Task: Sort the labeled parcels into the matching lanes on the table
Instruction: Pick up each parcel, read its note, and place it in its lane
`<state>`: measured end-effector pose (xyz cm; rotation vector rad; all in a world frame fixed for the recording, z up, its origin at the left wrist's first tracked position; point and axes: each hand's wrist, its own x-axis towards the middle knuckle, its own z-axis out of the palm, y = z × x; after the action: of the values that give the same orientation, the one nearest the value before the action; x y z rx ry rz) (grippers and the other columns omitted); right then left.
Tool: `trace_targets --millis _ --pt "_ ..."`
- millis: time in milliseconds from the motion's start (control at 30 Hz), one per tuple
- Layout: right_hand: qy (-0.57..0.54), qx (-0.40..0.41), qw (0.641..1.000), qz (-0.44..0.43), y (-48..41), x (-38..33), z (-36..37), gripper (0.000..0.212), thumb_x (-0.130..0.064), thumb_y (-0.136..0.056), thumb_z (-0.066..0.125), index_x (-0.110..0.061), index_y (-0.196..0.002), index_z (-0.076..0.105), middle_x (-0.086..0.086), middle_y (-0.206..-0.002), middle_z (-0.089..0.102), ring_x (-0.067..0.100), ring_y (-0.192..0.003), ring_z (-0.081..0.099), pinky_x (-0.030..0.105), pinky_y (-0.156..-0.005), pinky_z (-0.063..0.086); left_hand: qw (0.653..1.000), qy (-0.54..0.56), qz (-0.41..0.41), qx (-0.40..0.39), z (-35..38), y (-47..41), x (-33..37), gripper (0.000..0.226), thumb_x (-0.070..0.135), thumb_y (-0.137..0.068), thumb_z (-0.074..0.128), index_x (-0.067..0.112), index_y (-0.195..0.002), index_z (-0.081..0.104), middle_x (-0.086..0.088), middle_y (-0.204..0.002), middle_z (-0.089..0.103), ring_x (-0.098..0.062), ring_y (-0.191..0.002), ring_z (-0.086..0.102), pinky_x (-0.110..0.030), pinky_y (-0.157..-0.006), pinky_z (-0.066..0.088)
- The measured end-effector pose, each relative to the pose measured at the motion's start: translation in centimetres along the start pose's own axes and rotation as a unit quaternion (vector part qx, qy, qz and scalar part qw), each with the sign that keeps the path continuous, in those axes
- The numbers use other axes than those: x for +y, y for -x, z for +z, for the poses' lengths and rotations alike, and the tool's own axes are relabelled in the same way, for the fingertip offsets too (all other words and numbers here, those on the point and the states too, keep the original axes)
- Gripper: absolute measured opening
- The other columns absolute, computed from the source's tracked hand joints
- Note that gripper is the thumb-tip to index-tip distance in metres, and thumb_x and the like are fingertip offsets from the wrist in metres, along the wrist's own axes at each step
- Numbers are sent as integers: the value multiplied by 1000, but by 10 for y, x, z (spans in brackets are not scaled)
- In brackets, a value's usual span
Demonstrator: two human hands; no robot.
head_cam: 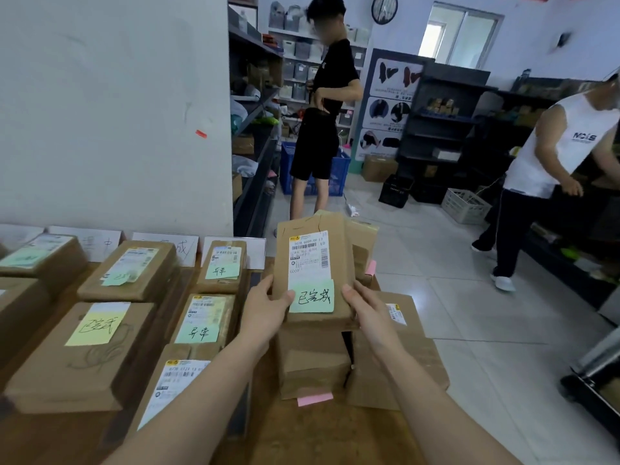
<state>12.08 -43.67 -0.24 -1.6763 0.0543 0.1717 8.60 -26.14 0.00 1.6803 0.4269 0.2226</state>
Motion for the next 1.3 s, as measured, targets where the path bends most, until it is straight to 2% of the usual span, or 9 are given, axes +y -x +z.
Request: trace_targets --millis 300,433,500,633,767,933,1033,1167,1300 --pt "4 -54 997 -58 34 -14 18 60 -56 -85 63 -40 -141 48 -8 -133 61 15 -121 57 46 -101 50 997 22 14 72 -32 39 11 55 18 -95 60 22 -146 41 1 -138 55 -18 -119 57 -40 -96 52" --pt "31 -72 991 -105 55 -18 21 51 -35 -98 56 -27 -146 43 -14 -128 56 -1 -107 55 21 -88 51 994 27 12 102 -42 67 12 53 18 -94 62 25 -143 44 5 -133 58 -20 -115 61 -42 -89 57" --pt "51 -72 989 -119 65 -17 25 48 -31 -100 53 -27 -146 43 -11 -133 56 3 -115 52 25 -94 50 992 35 16 118 -48 80 11 53 17 -93 63 26 -142 46 4 -132 59 -20 -113 62 -45 -88 57" --pt "85 -68 983 -145 87 -13 40 46 -33 -100 52 -32 -145 44 -10 -144 50 9 -134 40 35 -109 39 987 7 22 161 -67 104 9 52 18 -93 63 25 -141 47 4 -133 59 -20 -116 60 -43 -88 56" --pt "87 -103 979 -153 106 -17 60 45 -25 -101 51 -28 -145 44 -12 -139 50 7 -130 43 13 -87 45 983 10 24 183 -93 123 4 53 16 -93 62 26 -143 46 3 -132 60 -18 -116 59 -45 -91 56" --pt "60 -137 975 -165 125 -21 100 45 -22 -100 53 -25 -145 45 -12 -138 51 -6 -109 50 7 -75 49 974 2 17 228 -135 140 -4 54 19 -93 62 28 -144 44 3 -130 61 -16 -109 61 -38 -82 59" --pt "70 -142 973 -168 136 -21 127 46 -25 -100 54 -28 -144 46 -7 -143 52 2 -120 50 17 -87 51 969 -23 32 246 -163 146 -8 51 16 -94 61 23 -142 47 6 -128 60 -9 -99 57 -22 -66 56" --pt "75 -158 970 -168 155 -24 163 45 -27 -100 53 -29 -144 46 -8 -143 51 1 -119 45 19 -90 48 965 -44 28 257 -205 154 -15 50 19 -93 64 24 -140 49 2 -130 61 -20 -115 58 -46 -89 55" --pt "81 -148 971 -169 175 -25 204 44 -26 -101 52 -26 -144 46 -6 -145 50 6 -124 46 24 -96 46 968 -60 27 241 -252 155 -26 54 20 -93 63 20 -144 45 1 -136 57 -16 -114 56 -30 -83 53"
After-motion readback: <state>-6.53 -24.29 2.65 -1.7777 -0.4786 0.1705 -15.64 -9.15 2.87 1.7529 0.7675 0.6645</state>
